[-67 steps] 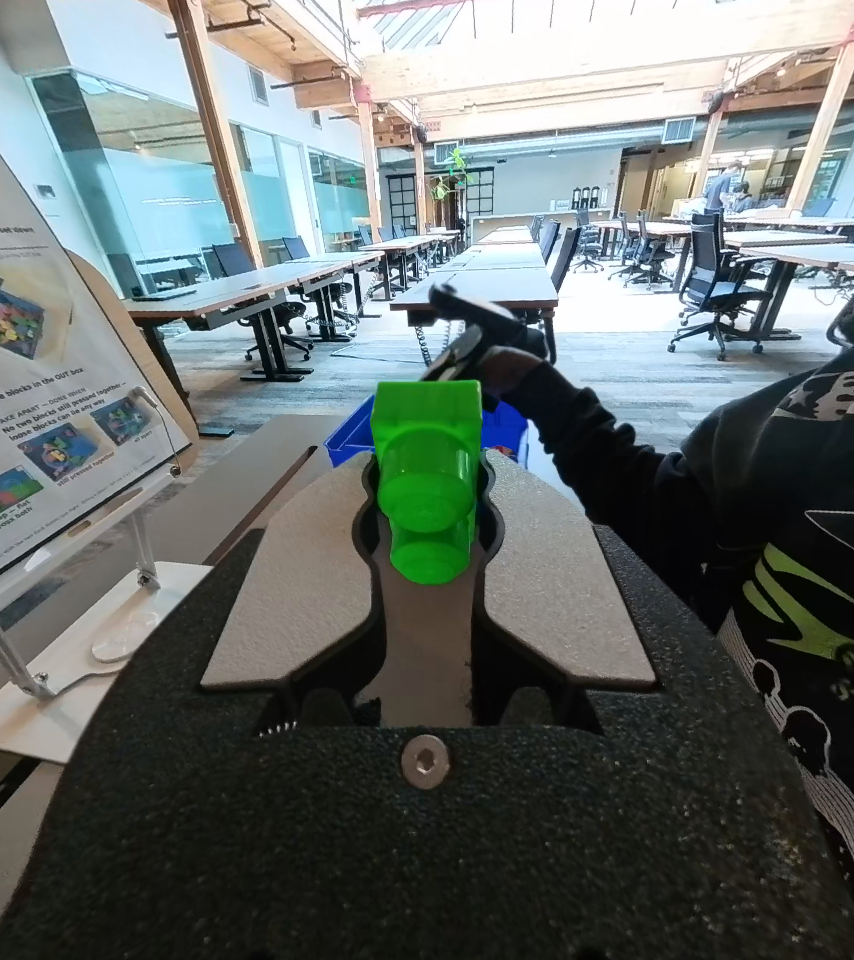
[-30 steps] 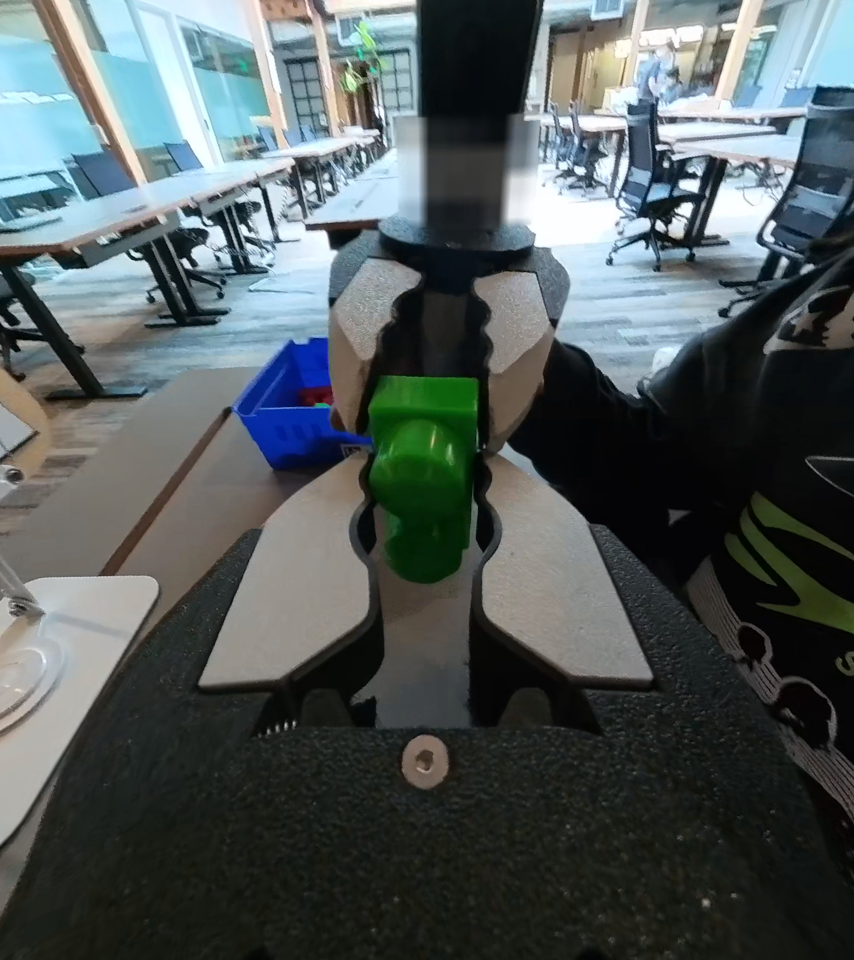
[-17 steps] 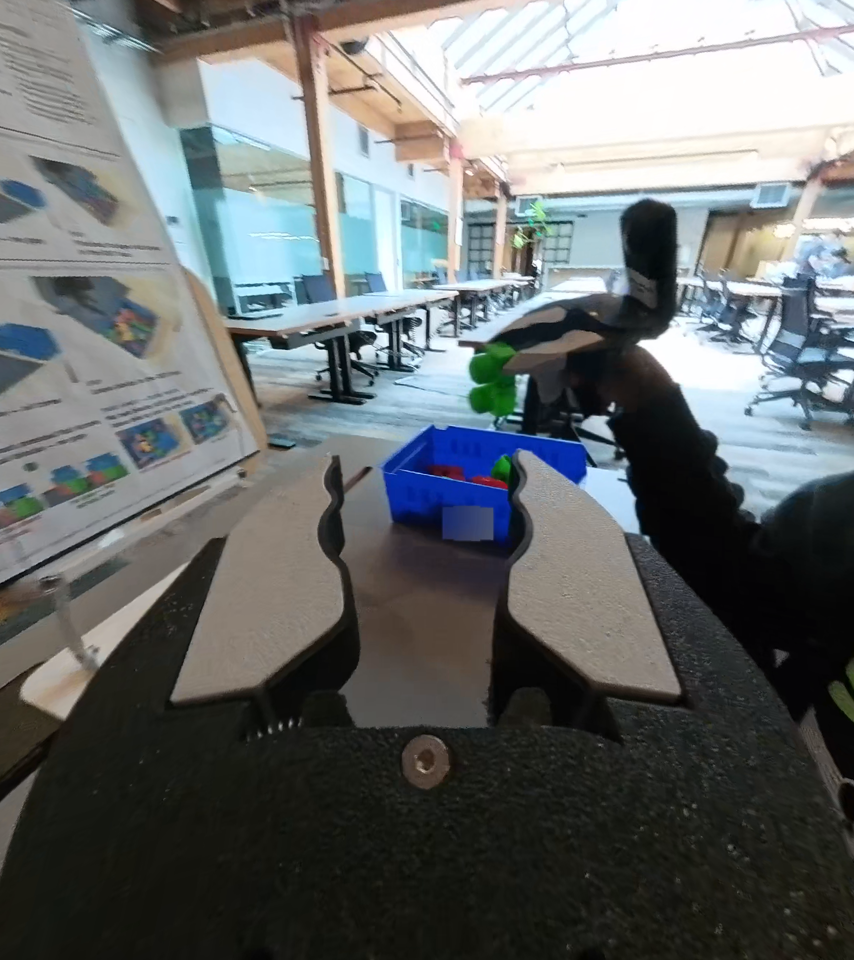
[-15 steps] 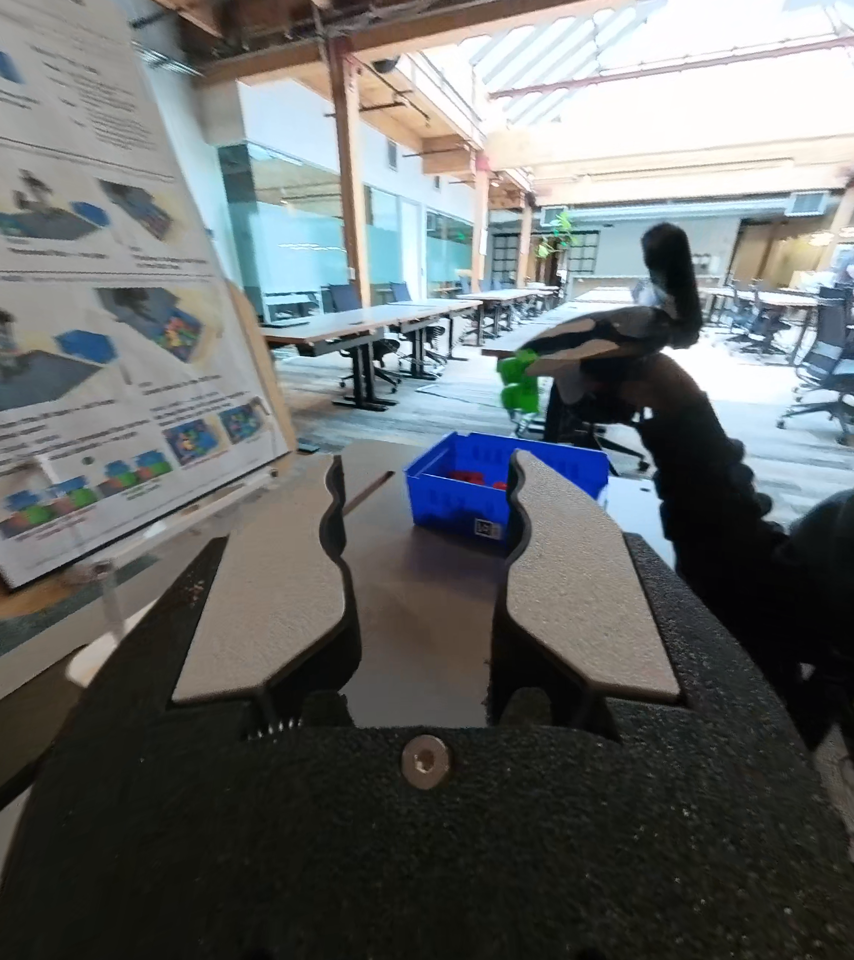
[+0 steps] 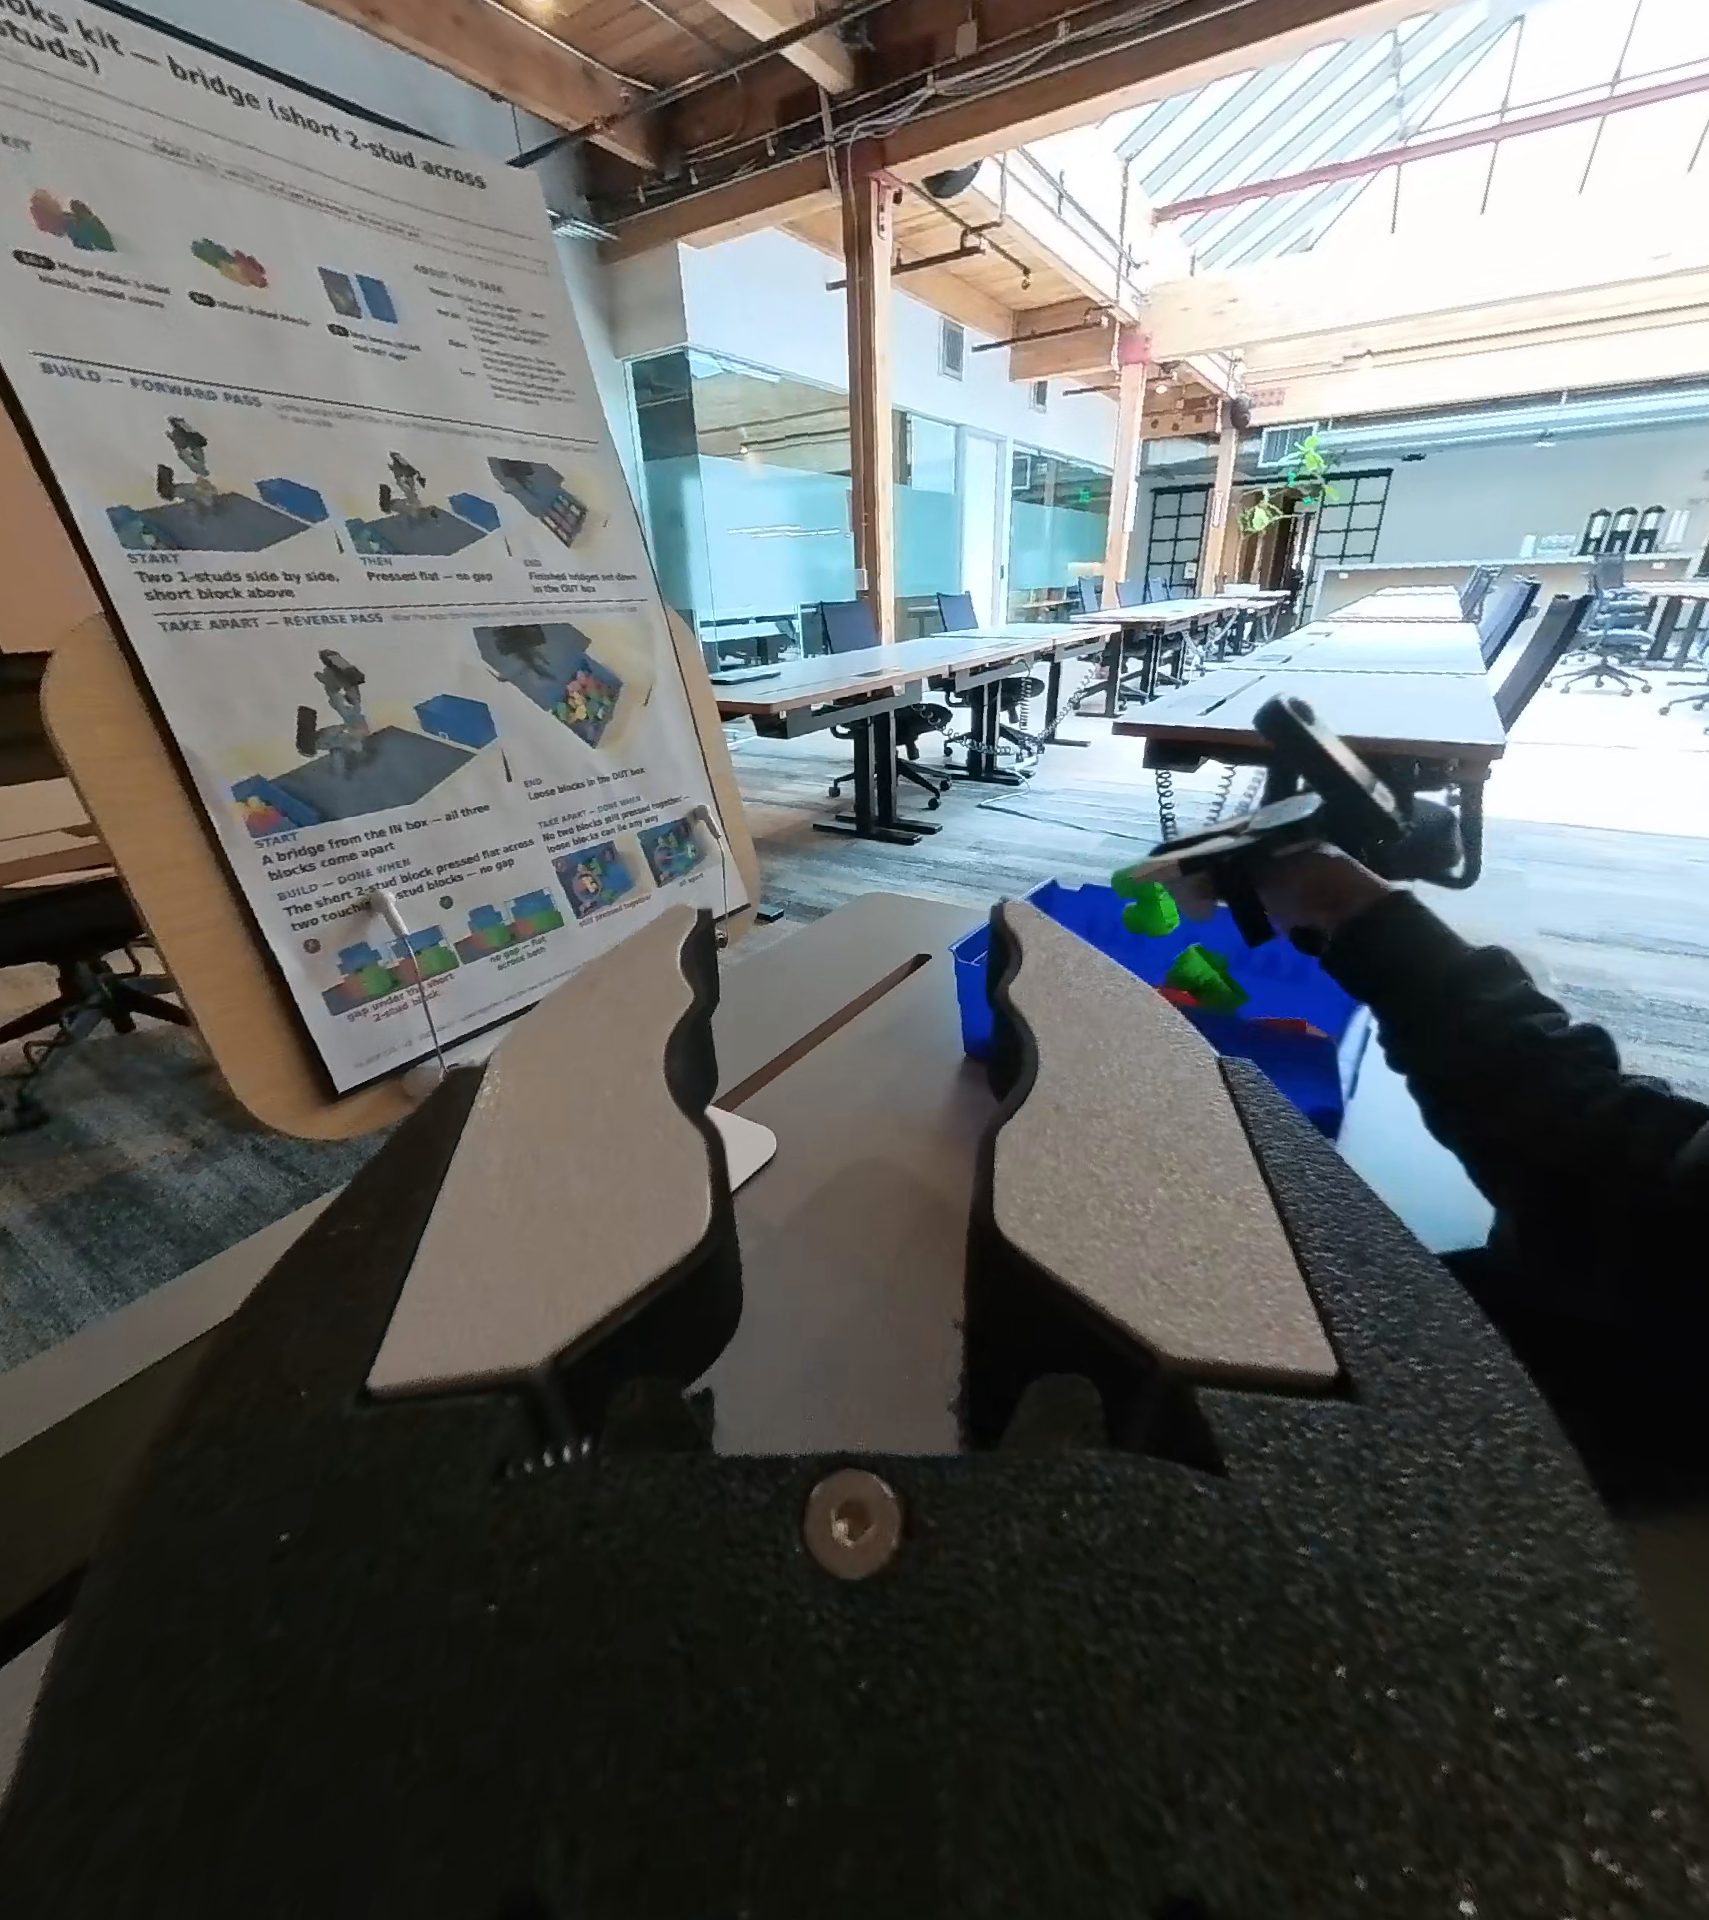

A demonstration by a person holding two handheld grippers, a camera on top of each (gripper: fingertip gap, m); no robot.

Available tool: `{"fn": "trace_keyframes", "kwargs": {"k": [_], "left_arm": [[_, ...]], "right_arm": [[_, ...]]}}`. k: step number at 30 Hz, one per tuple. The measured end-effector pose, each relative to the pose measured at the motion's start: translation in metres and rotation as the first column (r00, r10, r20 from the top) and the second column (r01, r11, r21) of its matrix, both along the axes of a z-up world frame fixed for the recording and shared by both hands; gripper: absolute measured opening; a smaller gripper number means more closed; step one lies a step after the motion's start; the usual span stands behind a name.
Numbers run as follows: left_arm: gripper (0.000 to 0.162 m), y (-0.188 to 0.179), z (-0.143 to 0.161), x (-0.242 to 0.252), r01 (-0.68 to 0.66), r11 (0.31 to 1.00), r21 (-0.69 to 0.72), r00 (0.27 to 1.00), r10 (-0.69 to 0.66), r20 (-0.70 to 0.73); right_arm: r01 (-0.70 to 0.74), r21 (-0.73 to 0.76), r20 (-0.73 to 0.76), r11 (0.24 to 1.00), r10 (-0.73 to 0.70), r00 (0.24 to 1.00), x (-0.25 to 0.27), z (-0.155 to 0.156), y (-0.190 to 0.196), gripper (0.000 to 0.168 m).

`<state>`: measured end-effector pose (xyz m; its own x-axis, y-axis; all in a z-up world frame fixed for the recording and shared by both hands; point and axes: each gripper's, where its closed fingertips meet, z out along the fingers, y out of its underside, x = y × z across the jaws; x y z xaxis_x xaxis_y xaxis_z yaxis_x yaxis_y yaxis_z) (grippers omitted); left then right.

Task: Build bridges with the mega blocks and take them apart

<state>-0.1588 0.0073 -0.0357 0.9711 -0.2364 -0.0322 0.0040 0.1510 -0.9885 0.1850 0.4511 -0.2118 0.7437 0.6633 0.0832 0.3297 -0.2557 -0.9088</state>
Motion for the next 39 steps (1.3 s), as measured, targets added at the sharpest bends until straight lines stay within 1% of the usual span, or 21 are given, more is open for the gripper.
{"fn": "trace_keyframes", "kwargs": {"k": [2, 7, 10, 12, 16, 20, 23, 26, 28, 29, 32, 34, 36, 39], "left_arm": [[0.048, 0.000, -0.001, -0.001, -0.004, 1.000, -0.006, 1.000, 0.004, -0.002], [0.047, -0.001, -0.003, -0.004, -0.018, 1.000, -0.015, 1.000, 0.017, -0.015], [0.047, -0.002, -0.003, -0.008, -0.035, 0.999, -0.020, 0.999, 0.035, -0.017], [0.047, -0.003, -0.004, -0.010, -0.046, 0.999, -0.020, 0.999, 0.046, -0.016], [0.047, -0.005, -0.005, -0.015, -0.066, 0.997, -0.028, 0.998, 0.066, -0.018], [0.047, -0.012, -0.010, -0.027, -0.122, 0.990, -0.063, 0.992, 0.121, -0.031], [0.047, -0.022, -0.017, -0.047, -0.213, 0.971, -0.112, 0.977, 0.208, -0.050], [0.047, -0.038, -0.028, -0.075, -0.341, 0.924, -0.175, 0.940, 0.333, -0.077], [0.044, -0.055, -0.032, -0.096, -0.437, 0.880, -0.185, 0.899, 0.424, -0.105], [0.042, -0.064, -0.034, -0.104, -0.464, 0.866, -0.187, 0.886, 0.451, -0.108], [0.039, -0.093, -0.039, -0.125, -0.522, 0.831, -0.193, 0.853, 0.516, -0.082], [0.039, -0.109, -0.046, -0.137, -0.529, 0.822, -0.209, 0.846, 0.530, -0.060], [0.040, -0.121, -0.059, -0.151, -0.530, 0.808, -0.258, 0.841, 0.540, -0.036], [0.045, -0.129, -0.088, -0.177, -0.536, 0.747, -0.394, 0.824, 0.564, -0.052]], "right_arm": [[0.033, -0.022, 0.026, 0.999, -0.032, 0.999, 0.003, -0.011, 0.006, 0.035], [0.059, -0.064, 0.049, 0.996, -0.056, 0.997, 0.005, -0.026, 0.010, 0.036], [0.057, -0.100, 0.079, 0.993, -0.049, 0.996, 0.006, -0.034, 0.009, 0.048], [0.063, -0.096, 0.081, 0.993, -0.055, 0.995, 0.007, -0.032, 0.008, 0.048], [0.024, -0.064, 0.042, 0.998, -0.022, 0.999, -0.001, -0.012, 0.000, 0.047], [-0.037, -0.013, 0.017, 0.999, 0.038, 0.999, -0.014, 0.020, -0.019, 0.047], [-0.122, 0.063, -0.006, 0.991, 0.123, 0.992, -0.032, 0.050, -0.040, 0.047], [-0.192, 0.130, -0.019, 0.973, 0.196, 0.980, -0.050, 0.073, -0.059, 0.047], [-0.228, 0.155, -0.006, 0.961, 0.232, 0.973, -0.060, 0.081, -0.070, 0.047], [-0.243, 0.167, 0.005, 0.955, 0.246, 0.969, -0.064, 0.084, -0.075, 0.046], [-0.275, 0.182, 0.050, 0.944, 0.271, 0.961, -0.073, 0.087, -0.084, 0.046], [-0.296, 0.178, 0.063, 0.938, 0.289, 0.955, -0.077, 0.087, -0.090, 0.047], [-0.319, 0.177, 0.064, 0.931, 0.313, 0.948, -0.082, 0.089, -0.096, 0.047], [-0.335, 0.199, 0.076, 0.921, 0.326, 0.942, -0.086, 0.095, -0.103, 0.048]]}}
